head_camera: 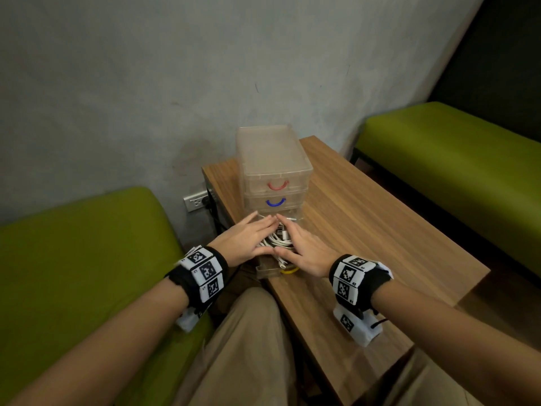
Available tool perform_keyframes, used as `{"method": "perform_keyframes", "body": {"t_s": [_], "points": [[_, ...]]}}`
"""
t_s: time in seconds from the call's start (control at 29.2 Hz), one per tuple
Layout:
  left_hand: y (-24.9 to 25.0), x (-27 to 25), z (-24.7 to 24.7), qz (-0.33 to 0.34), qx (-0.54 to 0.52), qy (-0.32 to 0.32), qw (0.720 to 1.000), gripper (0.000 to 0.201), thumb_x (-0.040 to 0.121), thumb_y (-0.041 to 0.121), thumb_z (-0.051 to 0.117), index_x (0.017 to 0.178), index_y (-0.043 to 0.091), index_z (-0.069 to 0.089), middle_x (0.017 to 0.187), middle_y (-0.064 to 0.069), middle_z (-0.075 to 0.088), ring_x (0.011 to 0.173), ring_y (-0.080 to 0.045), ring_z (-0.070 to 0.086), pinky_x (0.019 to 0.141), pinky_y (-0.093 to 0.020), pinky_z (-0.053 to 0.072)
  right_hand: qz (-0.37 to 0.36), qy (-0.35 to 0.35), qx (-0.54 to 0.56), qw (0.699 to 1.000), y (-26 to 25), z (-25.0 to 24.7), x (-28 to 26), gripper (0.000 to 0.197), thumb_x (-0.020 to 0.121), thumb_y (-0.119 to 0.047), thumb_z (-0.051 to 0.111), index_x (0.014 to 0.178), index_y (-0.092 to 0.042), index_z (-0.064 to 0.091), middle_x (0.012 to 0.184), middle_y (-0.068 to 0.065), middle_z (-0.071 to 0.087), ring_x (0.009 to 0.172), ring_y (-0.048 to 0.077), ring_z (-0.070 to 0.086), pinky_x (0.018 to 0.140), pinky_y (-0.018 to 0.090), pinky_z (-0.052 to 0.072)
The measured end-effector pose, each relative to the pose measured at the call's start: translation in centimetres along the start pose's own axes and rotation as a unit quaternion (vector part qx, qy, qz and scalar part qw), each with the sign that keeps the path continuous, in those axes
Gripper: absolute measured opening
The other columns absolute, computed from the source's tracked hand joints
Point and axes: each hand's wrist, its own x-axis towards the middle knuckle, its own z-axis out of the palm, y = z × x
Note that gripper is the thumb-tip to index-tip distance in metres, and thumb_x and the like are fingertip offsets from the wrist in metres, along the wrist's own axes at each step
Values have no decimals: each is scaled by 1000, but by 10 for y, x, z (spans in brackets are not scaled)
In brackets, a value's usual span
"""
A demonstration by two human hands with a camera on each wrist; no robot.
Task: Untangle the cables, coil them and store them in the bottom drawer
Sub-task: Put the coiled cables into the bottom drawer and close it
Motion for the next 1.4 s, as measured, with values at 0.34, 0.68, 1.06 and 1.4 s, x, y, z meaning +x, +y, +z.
{"method": "perform_keyframes", "body": {"t_s": [0.34,0.68,1.06,1.4], "points": [[5,0,11,-65,-93,18,993,75,92,49,40,147,12,4,157,-4,-4,144,-12,-6,119,-35,0,-44,-42,-67,996,4,-20,6,85,81,-54,59,146,-20,15,148,3,28,129,21,39,102,36,36],[6,1,11,-73,-206,34,975,100,75,24,69,146,11,0,157,-3,-5,143,-10,-7,117,-26,4,37,0,-193,980,-3,0,14,88,81,-53,58,146,-29,4,144,4,28,126,29,41,88,52,45],[-8,-16,27,-42,-242,340,908,35,85,28,54,100,0,69,98,-15,56,91,2,46,90,-3,34,133,-28,-104,985,-8,2,14,79,84,-69,31,146,-32,1,153,1,15,141,22,16,106,68,12],[-12,-19,25,-17,-194,325,925,42,72,35,71,101,5,70,90,-9,72,89,-7,57,84,-17,46,112,43,-95,988,-11,12,11,60,94,-55,27,144,-23,19,152,4,25,136,22,32,108,65,9]]}}
